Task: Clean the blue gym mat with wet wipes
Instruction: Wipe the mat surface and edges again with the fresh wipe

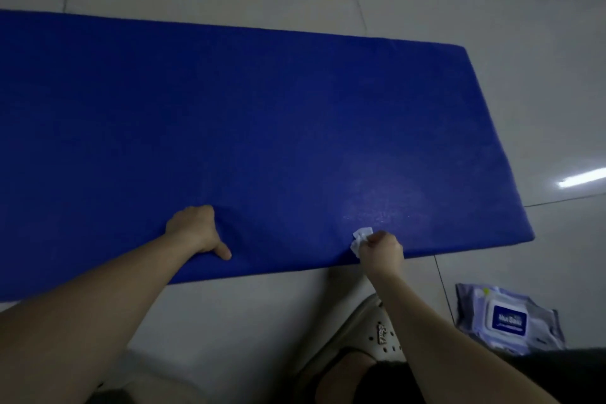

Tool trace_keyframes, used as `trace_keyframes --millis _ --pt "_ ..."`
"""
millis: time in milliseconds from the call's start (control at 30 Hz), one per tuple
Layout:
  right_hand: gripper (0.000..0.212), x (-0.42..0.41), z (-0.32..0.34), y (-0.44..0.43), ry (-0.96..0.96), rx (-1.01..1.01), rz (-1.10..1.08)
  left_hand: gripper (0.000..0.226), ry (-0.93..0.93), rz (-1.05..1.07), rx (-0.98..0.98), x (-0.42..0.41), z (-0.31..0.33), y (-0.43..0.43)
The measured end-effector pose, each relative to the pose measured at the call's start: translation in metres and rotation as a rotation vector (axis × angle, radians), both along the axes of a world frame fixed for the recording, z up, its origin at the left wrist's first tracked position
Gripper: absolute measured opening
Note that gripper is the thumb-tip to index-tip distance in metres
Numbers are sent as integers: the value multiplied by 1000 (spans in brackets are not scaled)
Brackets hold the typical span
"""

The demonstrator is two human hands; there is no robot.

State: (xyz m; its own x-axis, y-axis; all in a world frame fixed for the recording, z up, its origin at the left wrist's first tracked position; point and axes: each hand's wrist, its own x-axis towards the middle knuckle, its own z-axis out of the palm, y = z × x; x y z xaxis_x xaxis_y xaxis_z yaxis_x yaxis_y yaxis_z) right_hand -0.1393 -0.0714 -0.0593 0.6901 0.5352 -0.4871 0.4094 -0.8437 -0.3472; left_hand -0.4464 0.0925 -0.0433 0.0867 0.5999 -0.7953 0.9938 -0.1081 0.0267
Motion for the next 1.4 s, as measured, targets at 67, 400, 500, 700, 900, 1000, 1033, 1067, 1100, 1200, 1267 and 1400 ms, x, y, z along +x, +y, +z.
trace_keyframes --millis 67,400,500,700,900,1000,1033,1067,1100,1200,1267,1400 --pt "5 -22 3 4 34 50 46 94 4 -18 9 1 -2 0" --pt "6 -167 -2 36 262 139 336 92 0 -31 42 -3 -6 2" --pt "8 -196 -2 43 245 142 448 93 4 -31 53 -2 -8 1" --pt "23 -130 -3 42 48 125 554 92 -15 -23 33 -3 -8 2" --pt "28 -23 -4 21 -186 51 294 92 -21 -31 40 -2 -8 3" --pt "31 -3 -6 23 -241 -9 96 90 -13 -33 39 -2 -8 3" --pt "32 -5 -8 28 -241 -9 48 90 -7 -35 41 -2 -8 4" --pt "32 -12 -8 32 -234 8 8 90 -2 -37 39 -2 -9 4" --pt "32 -23 -9 37 -222 30 -15 90 2 -39 35 -1 -9 5" --pt "30 -71 -12 54 -185 107 81 89 9 -47 29 0 -10 6" --pt "27 -108 -16 64 -152 155 208 88 13 -49 28 -1 -11 7" --pt "20 -167 -21 76 -29 221 563 88 28 -64 30 0 -11 7"
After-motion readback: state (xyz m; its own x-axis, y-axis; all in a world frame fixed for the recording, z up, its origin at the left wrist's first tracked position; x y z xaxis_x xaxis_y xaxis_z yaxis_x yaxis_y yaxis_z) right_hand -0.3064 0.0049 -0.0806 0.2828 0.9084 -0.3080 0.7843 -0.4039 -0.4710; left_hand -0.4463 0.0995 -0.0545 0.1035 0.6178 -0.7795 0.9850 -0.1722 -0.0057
